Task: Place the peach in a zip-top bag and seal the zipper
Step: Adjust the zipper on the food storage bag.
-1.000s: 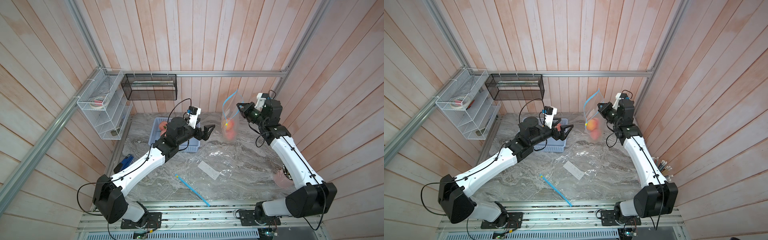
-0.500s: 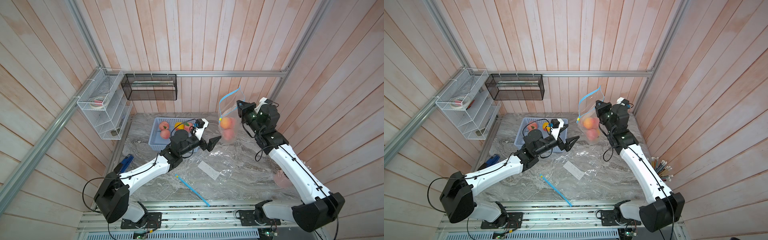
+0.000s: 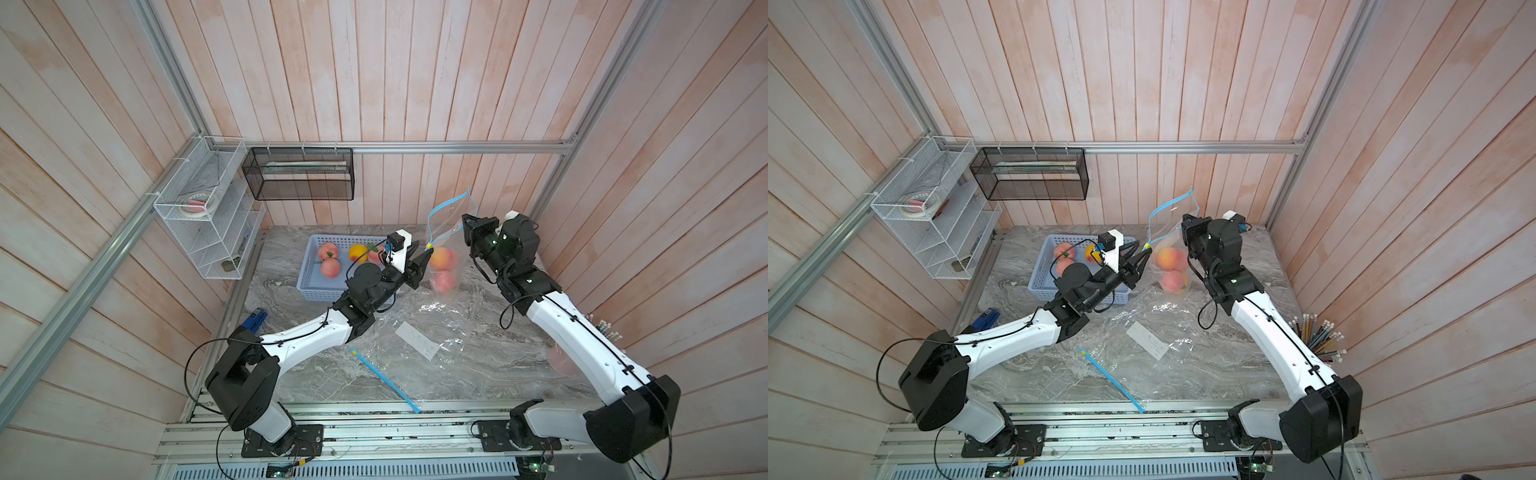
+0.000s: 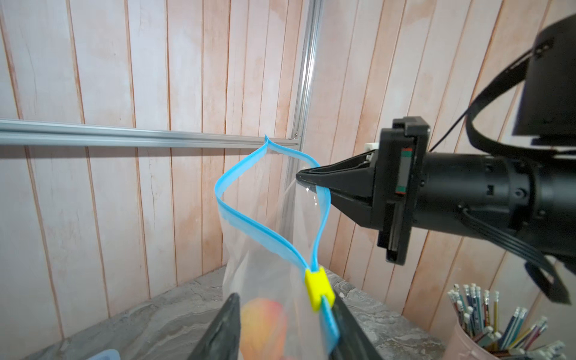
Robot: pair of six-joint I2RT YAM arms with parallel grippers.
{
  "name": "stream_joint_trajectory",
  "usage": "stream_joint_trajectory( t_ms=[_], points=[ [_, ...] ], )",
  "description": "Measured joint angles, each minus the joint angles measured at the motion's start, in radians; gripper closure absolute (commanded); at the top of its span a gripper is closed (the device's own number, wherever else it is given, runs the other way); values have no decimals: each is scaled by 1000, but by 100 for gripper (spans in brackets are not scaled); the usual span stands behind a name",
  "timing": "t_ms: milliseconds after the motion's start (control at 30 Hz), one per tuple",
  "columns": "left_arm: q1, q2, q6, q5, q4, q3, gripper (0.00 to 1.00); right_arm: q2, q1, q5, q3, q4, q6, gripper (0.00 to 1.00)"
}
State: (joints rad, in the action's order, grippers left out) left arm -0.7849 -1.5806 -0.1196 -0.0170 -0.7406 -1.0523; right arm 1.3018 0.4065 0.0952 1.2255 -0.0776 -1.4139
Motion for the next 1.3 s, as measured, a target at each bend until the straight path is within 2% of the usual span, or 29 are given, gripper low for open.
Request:
stream_joint_trajectory(
  t_ms=[433, 500, 667, 733, 767, 867, 1000, 1067, 1233, 1300],
  points=[
    [-1, -64, -19, 22, -71, 1, 66, 0, 4, -11, 0, -16, -11, 100],
    [-1, -66, -19, 22, -79, 5, 71, 2, 4, -15, 0, -20, -10, 100],
    [-1, -65, 2, 19, -100, 12, 100, 7, 5, -19, 0, -21, -7, 100],
    [1, -61, 12, 8, -96, 12, 100, 7, 5, -23, 0, -24, 0, 100],
    [3, -57, 10, -3, -85, 11, 100, 7, 5, -26, 0, -27, 10, 96],
    [16, -42, 10, -33, -27, -3, 100, 7, 5, -25, 0, -32, 50, 66],
    [57, -34, 3, -114, 109, -76, 100, 5, 4, -5, 0, -26, 135, 36],
    [82, -34, 1, -166, 208, -147, 100, -2, -2, 6, -1, -23, 192, 27],
    [135, -32, 3, -296, 402, -315, 100, -64, -55, -3, -49, -29, 320, 13],
    [155, -29, 3, -354, 465, -364, 100, -92, -85, -16, -71, -31, 379, 5]
  ],
)
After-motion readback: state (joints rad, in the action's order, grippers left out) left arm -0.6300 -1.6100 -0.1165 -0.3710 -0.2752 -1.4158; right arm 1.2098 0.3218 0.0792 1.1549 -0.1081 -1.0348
